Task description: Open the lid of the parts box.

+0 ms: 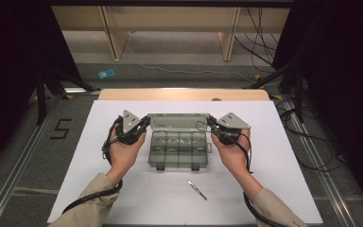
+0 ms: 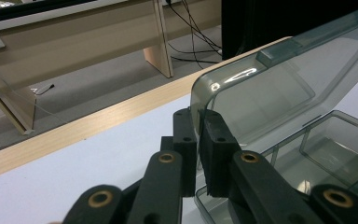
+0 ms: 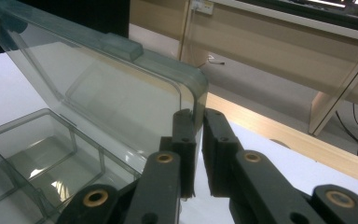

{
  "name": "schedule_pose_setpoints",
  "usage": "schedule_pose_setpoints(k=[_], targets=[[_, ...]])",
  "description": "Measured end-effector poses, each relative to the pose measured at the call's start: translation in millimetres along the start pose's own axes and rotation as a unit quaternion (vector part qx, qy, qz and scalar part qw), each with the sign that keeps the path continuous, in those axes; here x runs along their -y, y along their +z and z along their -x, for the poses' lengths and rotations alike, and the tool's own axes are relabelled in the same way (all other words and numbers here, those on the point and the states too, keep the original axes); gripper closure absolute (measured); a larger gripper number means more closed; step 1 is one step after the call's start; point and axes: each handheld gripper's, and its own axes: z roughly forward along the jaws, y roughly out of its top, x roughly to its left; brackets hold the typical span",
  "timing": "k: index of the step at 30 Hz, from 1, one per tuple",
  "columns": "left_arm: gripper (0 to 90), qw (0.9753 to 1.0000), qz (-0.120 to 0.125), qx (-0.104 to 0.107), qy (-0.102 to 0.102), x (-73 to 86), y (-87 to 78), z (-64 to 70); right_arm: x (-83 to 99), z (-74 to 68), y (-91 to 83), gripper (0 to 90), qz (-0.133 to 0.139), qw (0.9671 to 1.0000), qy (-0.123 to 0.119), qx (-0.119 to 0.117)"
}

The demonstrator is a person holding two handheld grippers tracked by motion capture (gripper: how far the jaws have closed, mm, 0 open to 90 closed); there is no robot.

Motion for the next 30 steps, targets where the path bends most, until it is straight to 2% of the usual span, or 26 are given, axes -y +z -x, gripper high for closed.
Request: schedule_pose_setpoints(k=[2, 3, 11, 13, 20, 21, 22, 27, 28, 30], targets=[[85.1, 1.0, 0.0, 0.0, -0.002, -0.5, 0.2, -0.4, -0.4, -0.3, 0.3, 84.5, -0.008, 0.9999, 0.009, -0.009], [85.1, 1.0, 0.0, -0.001, -0.001, -0.6, 0.5, -0.4, -0.4, 1.2, 1.7, 84.6, 0.001, 1.0, 0.002, -0.005], [84.9, 1.0, -0.003, 0.006, -0.004, -2.3, 3.0, -4.1, -1.3, 2.3, 3.3, 84.7, -0.007, 0.9999, 0.012, -0.007], [84.8, 0.9999, -0.005, 0.008, -0.005, -2.9, 3.5, -5.5, -1.2, 3.2, 5.0, 84.7, 0.001, 0.9999, 0.01, -0.003], [84.7, 0.9999, -0.003, 0.012, -0.011, -4.2, 6.9, -7.9, -1.9, 4.3, 7.1, 84.7, 0.0, 0.9998, 0.018, -0.004], [84.7, 0.9999, -0.003, 0.012, -0.011, -4.4, 7.3, -8.1, -2.1, 3.3, 6.9, 84.7, -0.007, 0.9995, 0.028, -0.01], [84.7, 0.9999, -0.004, 0.012, -0.01, -4.5, 7.6, -8.5, -2.1, 4.8, 7.9, 84.7, 0.0, 0.9998, 0.018, -0.004], [84.6, 0.9998, -0.002, 0.012, -0.014, -5.2, 10.1, -9.6, -2.7, 6.3, 10.1, 84.7, -0.001, 0.9997, 0.023, -0.006], [84.6, 0.9998, -0.002, 0.012, -0.013, -5.3, 10.5, -10.0, -2.8, 5.3, 10.2, 84.7, -0.005, 0.9995, 0.031, -0.008], [84.6, 0.9998, -0.002, 0.012, -0.013, -5.7, 11.6, -10.6, -3.2, 7.1, 11.2, 84.7, -0.002, 0.9997, 0.025, -0.007]])
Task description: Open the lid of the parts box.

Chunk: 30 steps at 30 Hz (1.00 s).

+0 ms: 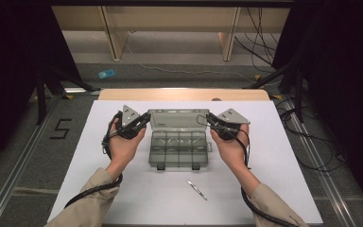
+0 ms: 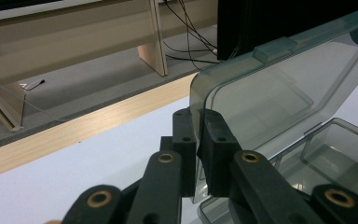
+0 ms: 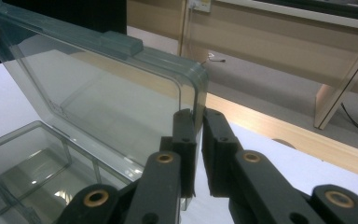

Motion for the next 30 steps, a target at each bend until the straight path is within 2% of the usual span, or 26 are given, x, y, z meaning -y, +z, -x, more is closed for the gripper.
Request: schedule_pose_setpoints(k=[3, 5, 9, 12, 15, 21, 26, 30], targets=[[84.5, 1.0, -0.001, 0.002, -0.002, -0.6, 1.0, -0.9, -0.3, 0.9, 1.7, 84.7, 0.003, 1.0, 0.001, 0.003], [84.4, 1.0, -0.003, 0.004, -0.001, -0.9, 1.5, -2.2, -0.6, 0.5, 2.3, 84.7, -0.002, 1.0, 0.009, -0.004], [84.4, 1.0, -0.003, 0.008, -0.001, -1.2, 2.9, -4.1, -0.9, 2.8, 3.7, 84.8, 0.0, 1.0, 0.0, 0.0], [84.4, 1.0, -0.002, 0.008, -0.004, -1.5, 3.9, -4.5, -1.2, 1.4, 4.7, 84.8, -0.004, 0.9999, 0.015, -0.003], [84.4, 1.0, -0.002, 0.008, -0.004, -1.7, 4.9, -5.2, -1.5, 3.0, 6.0, 84.8, 0.0, 1.0, 0.007, 0.003], [84.3, 0.9999, 0.0, 0.011, -0.006, -2.2, 7.7, -7.2, -1.6, 2.8, 7.0, 84.8, -0.008, 0.9998, 0.018, -0.006], [84.3, 0.9998, 0.003, 0.015, -0.007, -2.4, 10.2, -9.9, -1.7, 4.7, 9.1, 84.8, -0.003, 0.9999, 0.01, 0.001], [84.2, 0.9999, 0.0, 0.015, -0.007, -2.8, 10.9, -10.6, -1.8, 4.1, 10.2, 84.8, -0.007, 0.9998, 0.019, 0.0]])
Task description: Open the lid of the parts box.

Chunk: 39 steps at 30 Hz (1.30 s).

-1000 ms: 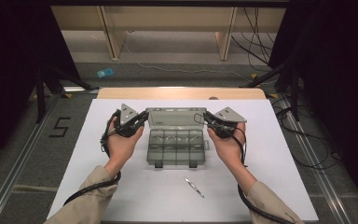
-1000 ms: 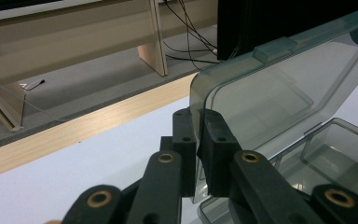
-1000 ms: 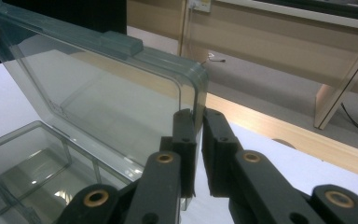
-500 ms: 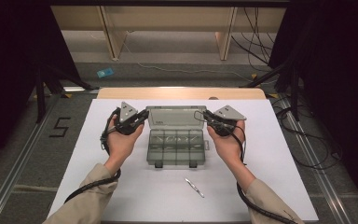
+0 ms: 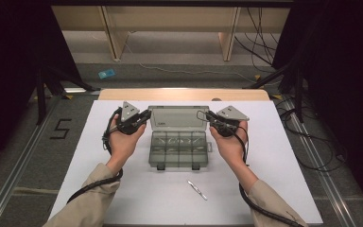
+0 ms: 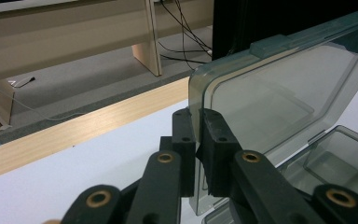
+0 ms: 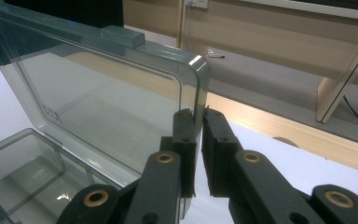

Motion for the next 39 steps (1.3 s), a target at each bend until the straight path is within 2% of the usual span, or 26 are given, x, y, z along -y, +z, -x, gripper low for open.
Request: schedule_pose_setpoints(k=[5, 7, 12, 20, 21, 24, 32, 34, 36, 38, 39], targets=[[84.1, 1.0, 0.002, 0.001, -0.002, 0.6, 1.4, -0.6, 0.0, 1.6, 1.2, 84.7, -0.002, 1.0, -0.004, 0.0], [84.1, 1.0, 0.001, 0.003, -0.001, 0.9, 1.5, -1.1, 0.7, 1.5, 2.6, 84.7, 0.006, 1.0, -0.004, 0.005], [84.0, 1.0, 0.001, 0.005, 0.002, 1.8, 2.3, -2.1, 2.0, 0.7, 2.7, 84.7, -0.007, 1.0, 0.004, -0.003], [83.9, 1.0, -0.002, 0.004, 0.001, 3.6, 5.3, -2.8, 3.6, 2.6, 6.3, 84.6, 0.001, 1.0, -0.003, 0.001], [83.9, 1.0, -0.003, 0.004, 0.002, 3.7, 5.8, -3.1, 3.9, 1.4, 6.7, 84.6, -0.004, 1.0, 0.007, -0.001], [83.9, 1.0, -0.003, 0.003, 0.0, 4.5, 6.9, -3.2, 4.2, 2.9, 7.3, 84.6, -0.001, 1.0, -0.003, 0.005], [83.7, 0.9999, -0.012, 0.003, 0.002, 9.5, 12.0, -3.4, 5.9, 2.2, 10.2, 84.4, -0.008, 0.9999, 0.011, -0.003], [83.8, 0.9999, -0.012, 0.003, 0.002, 10.2, 12.4, -4.2, 6.2, 3.9, 10.6, 84.4, -0.006, 1.0, 0.0, 0.001], [83.8, 0.9999, -0.01, 0.002, 0.002, 10.2, 13.0, -4.1, 6.3, 3.6, 11.1, 84.3, -0.01, 0.9999, 0.005, 0.0], [83.9, 0.9999, -0.01, 0.001, 0.0, 10.5, 13.6, -3.9, 6.7, 4.4, 12.0, 84.3, -0.006, 1.0, -0.001, 0.003], [83.9, 0.9999, -0.011, 0.001, -0.001, 10.8, 13.9, -3.9, 7.2, 3.1, 12.6, 84.2, -0.009, 0.9999, 0.009, 0.003]])
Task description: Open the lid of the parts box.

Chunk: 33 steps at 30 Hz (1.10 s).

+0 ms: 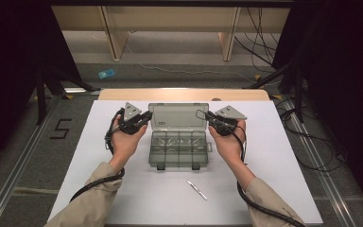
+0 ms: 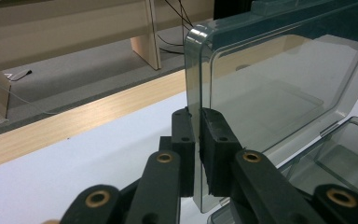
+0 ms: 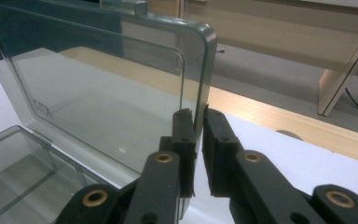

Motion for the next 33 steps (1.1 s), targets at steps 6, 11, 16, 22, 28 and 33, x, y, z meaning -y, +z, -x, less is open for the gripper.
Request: schedule_pose_setpoints(k=[6, 11, 16, 22, 28, 33], targets=[[83.9, 1.0, 0.001, 0.001, 0.002, 1.3, 1.6, -1.3, 1.5, 0.7, 1.9, 83.8, -0.008, 1.0, 0.0, -0.005], [83.9, 1.0, 0.003, 0.003, 0.0, 3.0, 2.9, -1.7, 3.9, 1.5, 4.8, 83.8, -0.004, 1.0, 0.003, -0.001], [83.8, 1.0, 0.001, 0.003, 0.0, 4.1, 3.6, -1.7, 5.2, 2.1, 5.7, 83.9, -0.007, 1.0, 0.003, -0.002], [83.7, 1.0, 0.002, 0.005, 0.001, 6.3, 5.7, -3.0, 6.7, 3.2, 7.7, 83.9, -0.01, 0.9999, -0.001, -0.004], [83.6, 1.0, 0.0, 0.007, -0.007, 10.1, 9.2, -4.2, 7.9, 2.3, 9.7, 83.9, -0.016, 0.9998, 0.009, -0.005], [83.2, 0.9999, -0.009, 0.007, -0.007, 13.1, 11.3, -4.2, 8.6, 3.4, 10.6, 83.8, -0.022, 0.9998, 0.004, 0.002]])
